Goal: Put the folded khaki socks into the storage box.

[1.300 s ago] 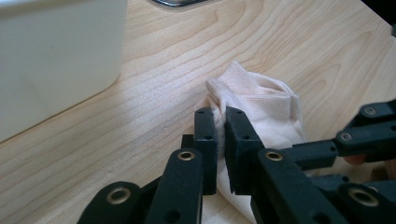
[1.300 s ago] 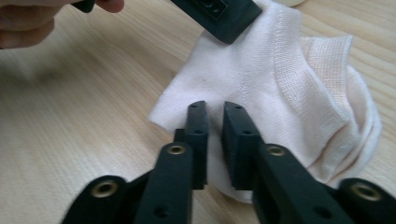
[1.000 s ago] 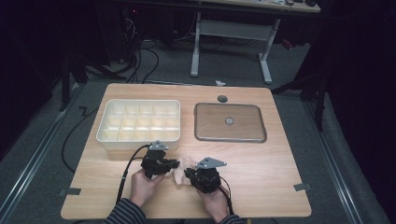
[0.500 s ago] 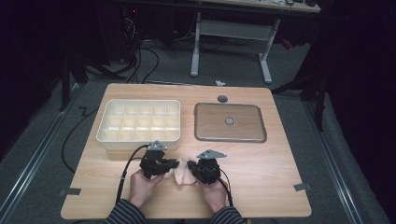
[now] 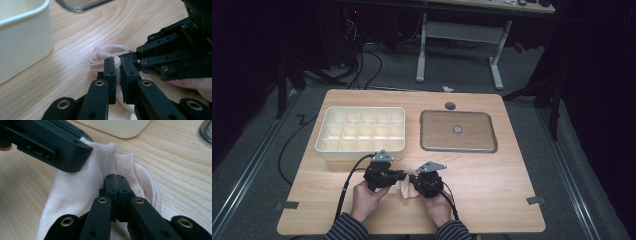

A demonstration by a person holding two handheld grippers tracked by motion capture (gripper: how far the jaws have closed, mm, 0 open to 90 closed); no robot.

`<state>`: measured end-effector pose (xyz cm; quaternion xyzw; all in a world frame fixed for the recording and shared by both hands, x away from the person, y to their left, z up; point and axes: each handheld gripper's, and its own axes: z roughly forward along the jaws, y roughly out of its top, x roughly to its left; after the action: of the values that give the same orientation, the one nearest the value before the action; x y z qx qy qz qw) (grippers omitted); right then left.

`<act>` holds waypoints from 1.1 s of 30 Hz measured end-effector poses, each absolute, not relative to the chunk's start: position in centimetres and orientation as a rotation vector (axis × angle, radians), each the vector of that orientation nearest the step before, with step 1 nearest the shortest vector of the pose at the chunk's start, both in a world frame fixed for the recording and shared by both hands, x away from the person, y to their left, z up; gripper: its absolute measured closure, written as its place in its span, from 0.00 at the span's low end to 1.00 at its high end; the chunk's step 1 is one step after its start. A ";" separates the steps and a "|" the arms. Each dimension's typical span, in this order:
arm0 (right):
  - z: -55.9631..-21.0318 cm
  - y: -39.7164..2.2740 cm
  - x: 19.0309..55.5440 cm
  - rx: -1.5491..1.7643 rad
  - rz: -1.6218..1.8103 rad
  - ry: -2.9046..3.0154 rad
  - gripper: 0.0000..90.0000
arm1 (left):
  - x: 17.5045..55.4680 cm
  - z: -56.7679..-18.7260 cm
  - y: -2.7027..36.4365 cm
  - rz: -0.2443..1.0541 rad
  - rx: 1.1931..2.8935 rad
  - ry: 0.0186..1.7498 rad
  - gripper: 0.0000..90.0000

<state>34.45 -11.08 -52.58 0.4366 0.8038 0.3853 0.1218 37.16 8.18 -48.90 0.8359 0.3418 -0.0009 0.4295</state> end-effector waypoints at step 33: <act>-52.8 -11.7 33.0 1.356 1.080 2.282 0.61 | 37.0 -48.7 8.6 0.021 2.066 0.911 0.94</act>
<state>32.98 -11.66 -52.82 0.4687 0.7887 0.3733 0.1373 37.03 8.60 -48.72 0.8271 0.3647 0.0084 0.4275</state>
